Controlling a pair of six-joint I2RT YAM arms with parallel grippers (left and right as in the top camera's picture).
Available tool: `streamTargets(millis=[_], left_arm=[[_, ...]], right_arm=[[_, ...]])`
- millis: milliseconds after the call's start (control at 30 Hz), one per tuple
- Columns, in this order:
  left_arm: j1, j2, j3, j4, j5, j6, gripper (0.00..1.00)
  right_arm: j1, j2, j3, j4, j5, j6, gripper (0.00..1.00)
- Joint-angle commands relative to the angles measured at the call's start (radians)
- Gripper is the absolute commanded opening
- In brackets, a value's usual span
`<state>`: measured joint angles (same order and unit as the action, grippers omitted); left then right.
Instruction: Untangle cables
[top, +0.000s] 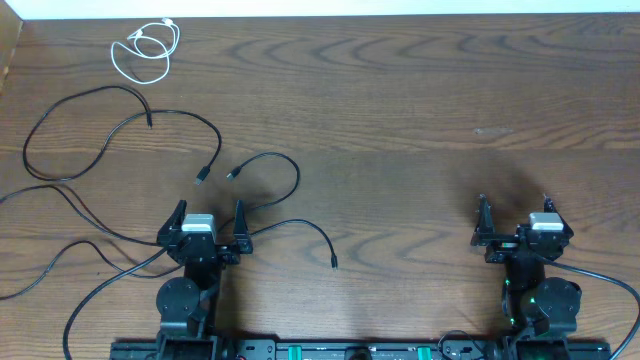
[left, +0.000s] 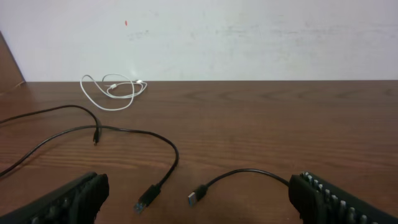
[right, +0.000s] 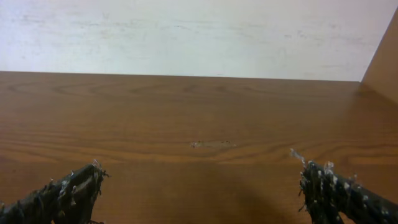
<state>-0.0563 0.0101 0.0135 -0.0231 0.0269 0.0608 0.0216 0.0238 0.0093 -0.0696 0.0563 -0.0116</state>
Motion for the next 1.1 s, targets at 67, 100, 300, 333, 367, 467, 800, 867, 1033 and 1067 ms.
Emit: streamTargets(millis=[67,100,300,333,367,467,800,867,1033,1067], left_arm=[[0.0,-0.006,-0.01,-0.051,-0.038,0.018,0.98],[0.0,-0.006,-0.01,-0.051,-0.039,0.018,0.98],[0.0,-0.006,-0.01,-0.051,-0.039,0.018,0.98],[0.001,-0.006,-0.01,-0.051,-0.039,0.018,0.98],[0.0,-0.006,-0.01,-0.051,-0.038,0.018,0.98],[0.0,-0.006,-0.01,-0.051,-0.039,0.018,0.98],[0.0,-0.006,-0.01,-0.051,-0.038,0.018,0.98],[0.0,-0.006,-0.01,-0.051,-0.038,0.018,0.98],[0.0,-0.006,-0.01,-0.051,-0.039,0.018,0.98],[0.0,-0.006,-0.01,-0.051,-0.038,0.018,0.98]], right_arm=[[-0.003,-0.007,-0.004,-0.002,-0.003,-0.012,0.99],[-0.003,-0.007,-0.004,-0.002,-0.003,-0.012,0.99],[-0.003,-0.007,-0.004,-0.002,-0.003,-0.012,0.99],[-0.003,-0.007,-0.004,-0.001,-0.003,-0.012,0.99],[-0.003,-0.007,-0.004,-0.001,-0.003,-0.012,0.99],[-0.003,-0.007,-0.004,-0.001,0.001,-0.013,0.99],[-0.005,-0.007,-0.004,-0.004,-0.01,-0.066,0.99],[-0.005,-0.007,-0.004,-0.004,-0.009,-0.066,0.99],[-0.005,-0.007,-0.004,-0.002,-0.01,-0.065,0.99],[-0.005,-0.007,-0.004,-0.002,-0.01,-0.065,0.99]])
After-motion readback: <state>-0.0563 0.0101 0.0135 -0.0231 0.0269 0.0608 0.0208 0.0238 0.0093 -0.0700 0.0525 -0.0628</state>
